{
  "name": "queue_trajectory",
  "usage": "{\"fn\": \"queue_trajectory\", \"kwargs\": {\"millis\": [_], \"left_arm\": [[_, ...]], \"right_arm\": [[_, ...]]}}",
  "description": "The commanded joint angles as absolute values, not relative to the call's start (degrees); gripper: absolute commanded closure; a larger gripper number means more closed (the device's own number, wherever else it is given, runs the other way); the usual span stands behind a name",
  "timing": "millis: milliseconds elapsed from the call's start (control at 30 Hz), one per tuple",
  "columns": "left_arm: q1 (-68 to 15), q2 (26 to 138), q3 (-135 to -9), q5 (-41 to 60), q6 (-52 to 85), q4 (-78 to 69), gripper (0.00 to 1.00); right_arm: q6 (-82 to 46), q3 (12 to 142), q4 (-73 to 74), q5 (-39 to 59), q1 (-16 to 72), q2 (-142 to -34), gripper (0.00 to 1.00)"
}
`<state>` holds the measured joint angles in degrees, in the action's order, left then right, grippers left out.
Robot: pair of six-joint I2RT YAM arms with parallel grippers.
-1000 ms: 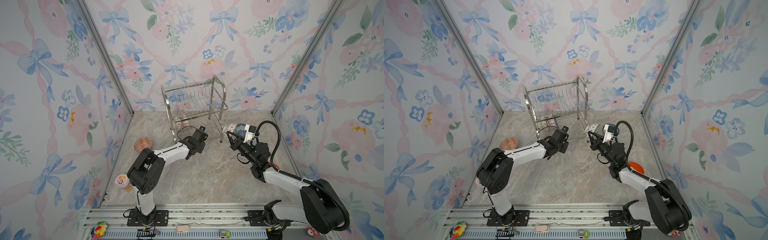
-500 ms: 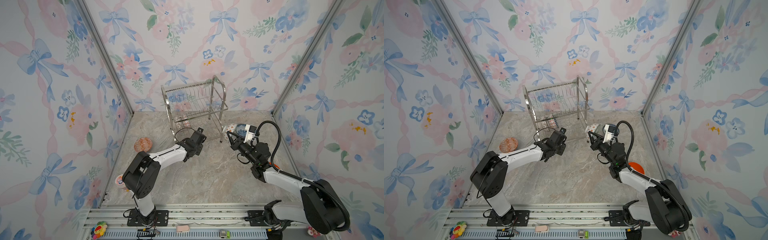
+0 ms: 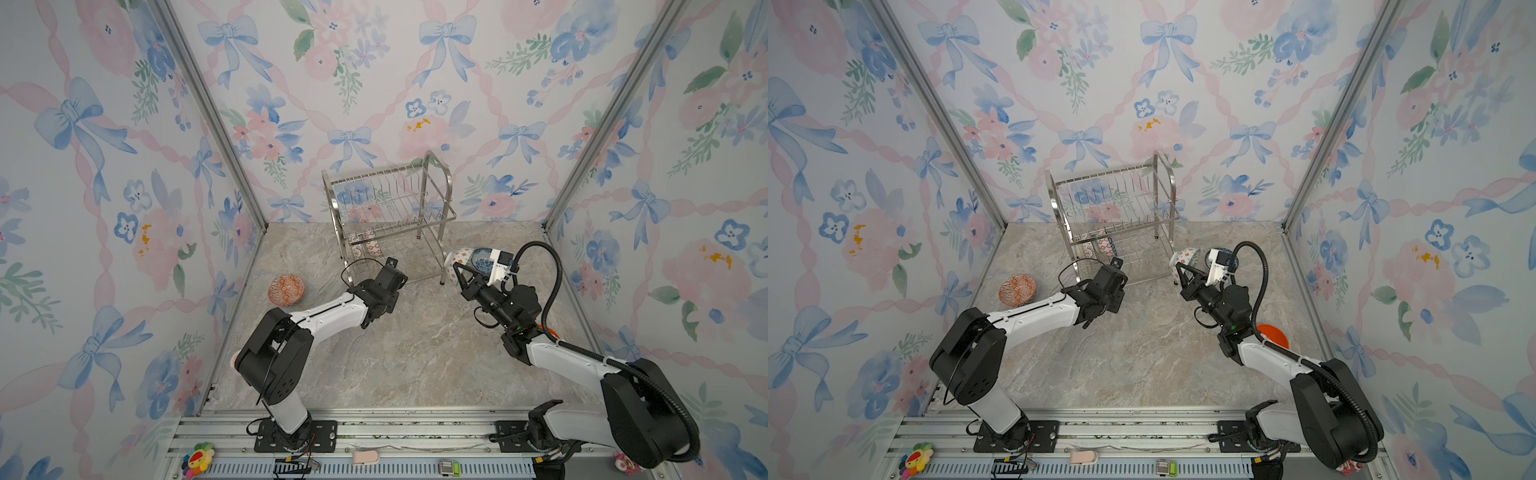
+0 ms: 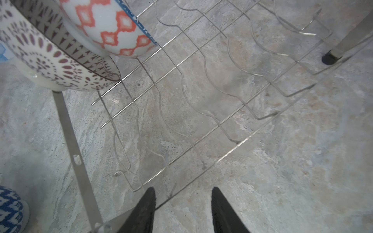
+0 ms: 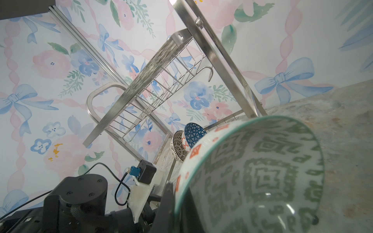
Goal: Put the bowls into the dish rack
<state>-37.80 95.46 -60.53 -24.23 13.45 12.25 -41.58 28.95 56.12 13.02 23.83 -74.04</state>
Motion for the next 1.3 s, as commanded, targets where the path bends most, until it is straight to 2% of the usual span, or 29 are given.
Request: {"fn": "queue_trajectory", "kwargs": {"millis": [0,367,767,1267], "left_arm": [[-36.54,93.39,-58.09,-23.19,16.63,16.04,0.54],[-32.51,88.41,-53.73,-20.13,21.47,16.70,0.53],[-28.85,87.31,-52.47,-21.55,23.61,18.27,0.53],[-25.08,84.49,-51.04,-23.16,25.68,19.53,0.46]], "right_arm": [[-41.07,29.37,58.57,12.34,24.38,-71.89,1.00],[-40.98,30.45,58.48,12.22,25.62,-72.91,1.00],[-41.65,31.91,60.56,12.83,27.20,-76.65,1.00],[-42.28,35.25,63.09,16.26,31.35,-82.54,1.00]]}}
